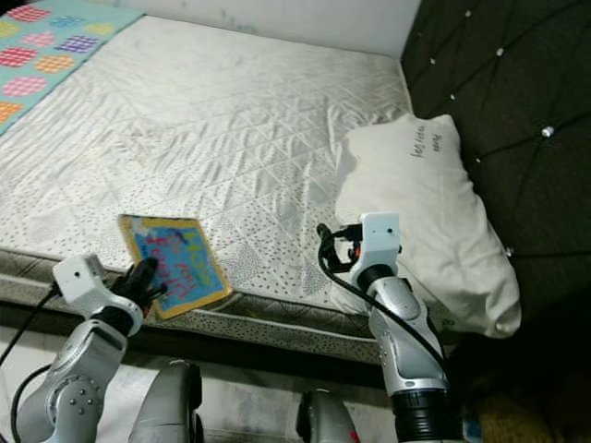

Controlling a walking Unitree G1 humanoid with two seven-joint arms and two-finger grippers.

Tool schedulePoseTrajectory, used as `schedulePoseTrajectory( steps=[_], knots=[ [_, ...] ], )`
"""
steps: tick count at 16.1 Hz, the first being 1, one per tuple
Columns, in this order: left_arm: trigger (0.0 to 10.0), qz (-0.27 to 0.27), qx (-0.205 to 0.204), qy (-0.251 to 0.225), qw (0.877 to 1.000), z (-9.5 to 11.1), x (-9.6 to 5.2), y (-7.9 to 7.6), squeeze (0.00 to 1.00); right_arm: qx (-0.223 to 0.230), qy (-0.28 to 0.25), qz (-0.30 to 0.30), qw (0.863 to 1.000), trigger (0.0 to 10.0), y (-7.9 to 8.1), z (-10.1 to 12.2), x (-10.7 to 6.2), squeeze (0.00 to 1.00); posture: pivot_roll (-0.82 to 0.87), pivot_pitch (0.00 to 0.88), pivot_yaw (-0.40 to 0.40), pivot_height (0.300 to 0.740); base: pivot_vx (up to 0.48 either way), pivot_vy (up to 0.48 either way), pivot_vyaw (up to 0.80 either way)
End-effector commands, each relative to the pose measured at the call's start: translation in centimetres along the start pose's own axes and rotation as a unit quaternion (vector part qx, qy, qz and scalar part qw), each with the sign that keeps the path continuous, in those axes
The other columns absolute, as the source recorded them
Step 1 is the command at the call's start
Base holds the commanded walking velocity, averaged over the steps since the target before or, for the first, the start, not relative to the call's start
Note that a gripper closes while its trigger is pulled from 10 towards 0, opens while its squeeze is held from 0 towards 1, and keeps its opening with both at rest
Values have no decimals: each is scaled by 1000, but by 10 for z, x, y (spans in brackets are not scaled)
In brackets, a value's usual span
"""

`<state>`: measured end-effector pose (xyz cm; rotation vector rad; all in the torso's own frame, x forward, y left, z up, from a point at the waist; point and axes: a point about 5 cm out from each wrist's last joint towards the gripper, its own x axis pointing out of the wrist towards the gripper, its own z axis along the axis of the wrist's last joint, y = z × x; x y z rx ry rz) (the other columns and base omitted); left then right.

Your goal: Clean up the room

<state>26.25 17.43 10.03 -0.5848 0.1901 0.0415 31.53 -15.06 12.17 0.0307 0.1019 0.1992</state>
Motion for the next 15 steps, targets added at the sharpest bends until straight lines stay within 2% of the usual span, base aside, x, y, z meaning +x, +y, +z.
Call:
schedulePoseTrajectory(
  steps=[1,3,10,13,15],
  knots=[
    [10000,-29,0,-23,999,9,1,-10,0,0,-8,-2,1000,10000,-2,5,0,0,5,111,-90,634,0,0,0],
    [10000,-33,0,-23,999,8,0,-11,0,2,-7,-1,1000,10000,-2,5,0,0,5,112,-90,634,0,0,0],
    [10000,-39,1,-19,999,7,0,-13,0,3,-4,2,1000,10000,-2,4,0,0,4,115,-92,634,262,0,0],
    [10000,-41,1,-18,999,7,1,-13,0,9,-4,3,1000,10000,-1,4,0,0,3,113,-90,634,279,0,-800],
    [10000,-43,1,-18,999,7,1,-13,0,7,-4,3,1000,10000,-1,4,1,0,4,113,-89,634,274,0,0]
  ],
)
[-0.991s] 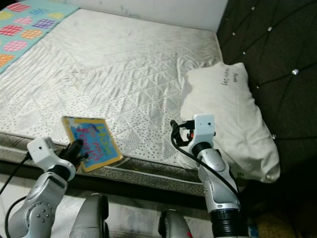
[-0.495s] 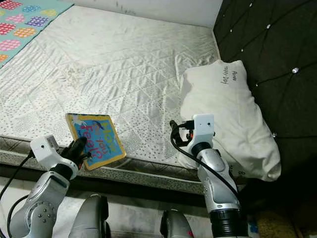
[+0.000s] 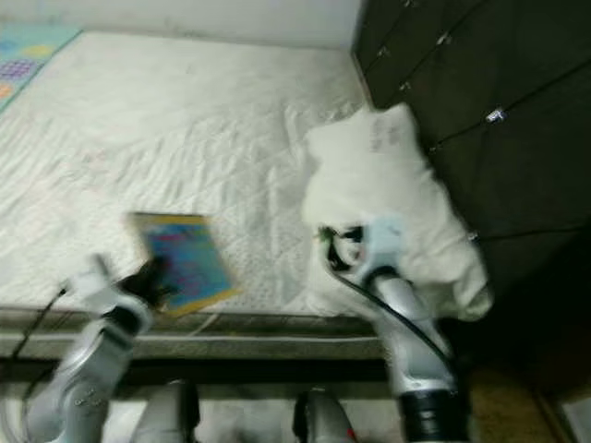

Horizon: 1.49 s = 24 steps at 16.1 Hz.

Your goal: Clean up the room

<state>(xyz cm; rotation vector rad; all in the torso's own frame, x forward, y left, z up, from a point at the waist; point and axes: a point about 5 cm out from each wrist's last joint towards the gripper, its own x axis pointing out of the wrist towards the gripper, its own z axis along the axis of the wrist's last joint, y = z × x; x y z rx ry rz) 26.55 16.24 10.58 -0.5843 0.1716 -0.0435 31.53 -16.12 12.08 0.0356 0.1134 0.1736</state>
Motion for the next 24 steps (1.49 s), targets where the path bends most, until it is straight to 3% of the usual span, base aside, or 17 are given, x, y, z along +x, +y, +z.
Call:
schedulePoseTrajectory(
  steps=[1,6,11,14,19,24],
  knots=[
    [10000,-1,-2,-22,1000,9,-1,0,0,3,-9,16,1000,10000,10,5,2,0,5,112,-89,634,281,0,0],
    [10000,-6,-4,-26,1000,9,0,-2,0,1,-9,17,1000,10000,10,4,3,0,5,113,-88,634,289,0,0],
    [10000,5,-6,-12,1000,6,0,-2,0,-14,-8,7,1000,10000,7,3,1,0,5,111,-88,634,0,0,0],
    [10000,7,20,-12,1000,8,2,2,0,-19,-5,14,1000,10000,6,1,0,0,5,110,-96,616,0,0,0],
    [10000,3,28,-34,999,22,14,4,0,-20,-9,22,1000,10000,6,5,1,0,-2,104,-108,576,0,0,0],
    [10000,-29,17,-44,998,37,26,2,0,-28,-6,23,999,10000,3,5,-1,0,-19,104,-117,576,0,0,0]
  ],
)
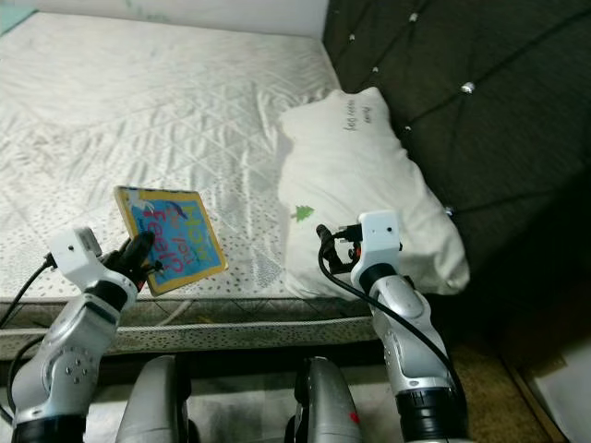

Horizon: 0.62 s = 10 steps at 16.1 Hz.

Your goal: Clean up the room

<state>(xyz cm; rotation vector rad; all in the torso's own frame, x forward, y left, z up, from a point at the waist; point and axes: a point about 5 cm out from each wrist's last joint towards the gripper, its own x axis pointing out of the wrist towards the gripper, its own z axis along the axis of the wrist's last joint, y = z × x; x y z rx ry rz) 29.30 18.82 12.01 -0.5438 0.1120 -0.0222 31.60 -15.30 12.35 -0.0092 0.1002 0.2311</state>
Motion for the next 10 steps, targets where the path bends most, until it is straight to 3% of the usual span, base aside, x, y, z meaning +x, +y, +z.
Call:
schedulePoseTrajectory(
  steps=[1,2,6,7,10],
  knots=[
    [10000,-33,-5,-14,999,7,5,-11,0,-5,-2,-5,1000,10000,-6,2,-3,0,-19,104,-117,576,0,0,0],
    [10000,-64,-19,-5,998,8,12,-21,0,-18,-2,-4,1000,10000,-11,4,-6,0,-41,109,-126,576,0,0,0],
    [10000,-99,-57,33,993,3,18,-29,0,-42,7,-16,999,10000,-29,5,-15,0,-68,116,-146,576,0,0,0],
    [10000,-101,-79,66,990,-6,19,-29,0,-54,11,-21,998,10000,-36,7,-19,0,-84,119,-164,576,0,0,0],
    [10000,-72,-119,102,985,-18,22,-23,0,-78,21,-28,996,10000,-53,10,-29,0,-113,123,-194,576,0,0,0]
  ],
)
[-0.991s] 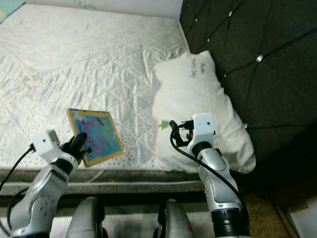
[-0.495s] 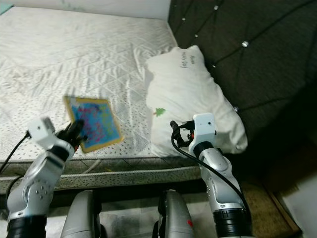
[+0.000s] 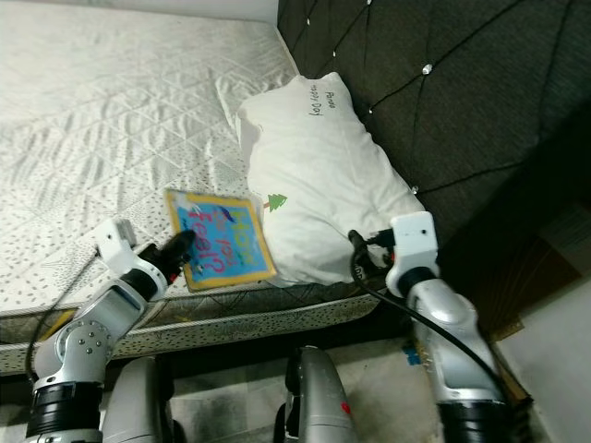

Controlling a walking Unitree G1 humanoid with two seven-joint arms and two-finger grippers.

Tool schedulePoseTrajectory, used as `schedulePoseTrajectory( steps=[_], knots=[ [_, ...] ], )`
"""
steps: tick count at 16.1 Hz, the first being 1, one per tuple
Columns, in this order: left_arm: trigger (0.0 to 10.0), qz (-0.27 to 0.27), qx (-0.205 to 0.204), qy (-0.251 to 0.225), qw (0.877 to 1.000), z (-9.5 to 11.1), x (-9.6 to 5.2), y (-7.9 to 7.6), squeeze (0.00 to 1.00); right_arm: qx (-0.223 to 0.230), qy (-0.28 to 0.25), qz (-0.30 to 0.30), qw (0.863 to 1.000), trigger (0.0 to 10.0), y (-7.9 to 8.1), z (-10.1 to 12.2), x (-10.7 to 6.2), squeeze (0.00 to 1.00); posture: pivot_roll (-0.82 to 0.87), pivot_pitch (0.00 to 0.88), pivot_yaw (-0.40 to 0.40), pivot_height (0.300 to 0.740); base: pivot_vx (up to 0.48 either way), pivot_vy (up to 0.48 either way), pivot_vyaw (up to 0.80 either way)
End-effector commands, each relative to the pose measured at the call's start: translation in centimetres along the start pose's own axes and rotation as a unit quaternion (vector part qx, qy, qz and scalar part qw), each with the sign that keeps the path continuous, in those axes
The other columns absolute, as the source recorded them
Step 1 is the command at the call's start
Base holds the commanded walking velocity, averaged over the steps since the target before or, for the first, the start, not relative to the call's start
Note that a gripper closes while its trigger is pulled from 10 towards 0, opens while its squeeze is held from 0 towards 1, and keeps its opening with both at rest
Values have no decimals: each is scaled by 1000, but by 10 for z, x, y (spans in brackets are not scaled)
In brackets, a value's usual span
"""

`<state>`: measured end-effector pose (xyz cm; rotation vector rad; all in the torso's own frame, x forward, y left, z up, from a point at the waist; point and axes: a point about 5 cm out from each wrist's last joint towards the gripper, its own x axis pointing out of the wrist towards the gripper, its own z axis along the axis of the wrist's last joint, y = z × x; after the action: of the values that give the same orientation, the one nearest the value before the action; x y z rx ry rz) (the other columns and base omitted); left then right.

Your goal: Clean up the room

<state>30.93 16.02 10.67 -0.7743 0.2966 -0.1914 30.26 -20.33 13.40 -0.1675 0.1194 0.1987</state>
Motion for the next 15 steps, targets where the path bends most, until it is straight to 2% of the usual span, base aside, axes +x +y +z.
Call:
schedulePoseTrajectory(
  steps=[1,3,5,9,12,15],
  knots=[
    [10000,-2,-9,-4,1000,4,3,-3,0,-10,9,-10,1000,10000,-12,0,-7,0,-117,123,-204,576,0,0,0],
    [10000,17,-2,0,1000,4,0,2,0,-27,16,-8,999,10000,-20,-1,-11,0,-117,121,-218,576,0,0,0],
    [10000,21,-2,-5,1000,8,-6,5,0,-33,17,-5,999,10000,-20,-1,-11,0,-108,122,-225,576,0,0,0],
    [10000,63,19,-3,998,21,-15,28,0,-43,11,10,999,10000,-15,3,-6,0,-100,126,-227,576,0,0,0],
    [10000,83,38,-7,996,37,-11,41,0,-45,5,8,999,10000,-15,7,-7,0,-96,133,-224,576,0,0,0],
    [10000,79,44,-8,996,47,1,41,0,-46,2,11,999,10000,-11,8,-8,0,-108,135,-217,576,0,0,0]
  ],
)
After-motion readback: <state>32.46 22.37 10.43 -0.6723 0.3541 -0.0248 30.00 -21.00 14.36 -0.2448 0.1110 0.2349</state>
